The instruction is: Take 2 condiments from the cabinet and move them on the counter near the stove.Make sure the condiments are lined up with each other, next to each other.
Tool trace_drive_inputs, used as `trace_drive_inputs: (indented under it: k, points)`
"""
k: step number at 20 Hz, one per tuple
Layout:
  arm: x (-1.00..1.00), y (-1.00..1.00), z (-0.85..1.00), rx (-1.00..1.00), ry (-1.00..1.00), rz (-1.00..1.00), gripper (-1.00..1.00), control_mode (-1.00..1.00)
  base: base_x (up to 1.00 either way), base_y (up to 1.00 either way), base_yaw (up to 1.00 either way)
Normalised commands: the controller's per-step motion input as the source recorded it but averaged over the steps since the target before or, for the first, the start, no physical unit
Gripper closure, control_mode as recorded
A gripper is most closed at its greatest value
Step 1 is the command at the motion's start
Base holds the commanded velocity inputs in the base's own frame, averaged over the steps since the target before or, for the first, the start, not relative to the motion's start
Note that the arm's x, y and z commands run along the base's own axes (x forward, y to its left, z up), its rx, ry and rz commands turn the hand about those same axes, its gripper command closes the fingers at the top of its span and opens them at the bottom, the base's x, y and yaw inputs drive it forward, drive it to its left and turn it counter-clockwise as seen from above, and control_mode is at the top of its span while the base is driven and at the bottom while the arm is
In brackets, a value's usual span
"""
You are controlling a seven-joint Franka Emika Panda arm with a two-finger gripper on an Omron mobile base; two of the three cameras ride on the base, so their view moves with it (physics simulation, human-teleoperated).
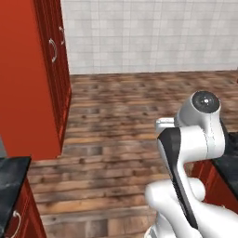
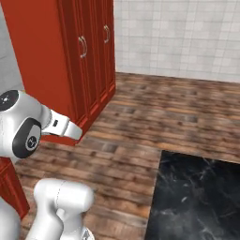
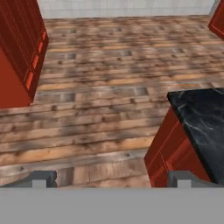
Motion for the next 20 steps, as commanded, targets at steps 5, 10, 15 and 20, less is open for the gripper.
trace_drive_inputs:
  k: [5, 10, 15, 20]
  points:
    - [0.0, 0.0, 0.0, 0.0, 0.0, 0.0, -1.0, 1.0, 1.0, 0.16, -0.11]
    - [0.0, 0.0, 0.0, 0.0, 0.0, 0.0, -1.0, 1.0, 1.0, 0.27, -0.05]
    - [0.0, 0.0, 0.0, 0.0, 0.0, 0.0, -1.0, 1.0, 1.0, 0.32, -0.05]
    - [0.0, 0.0, 0.0, 0.0, 0.0, 0.0, -1.0, 1.0, 1.0, 0.05, -0.09]
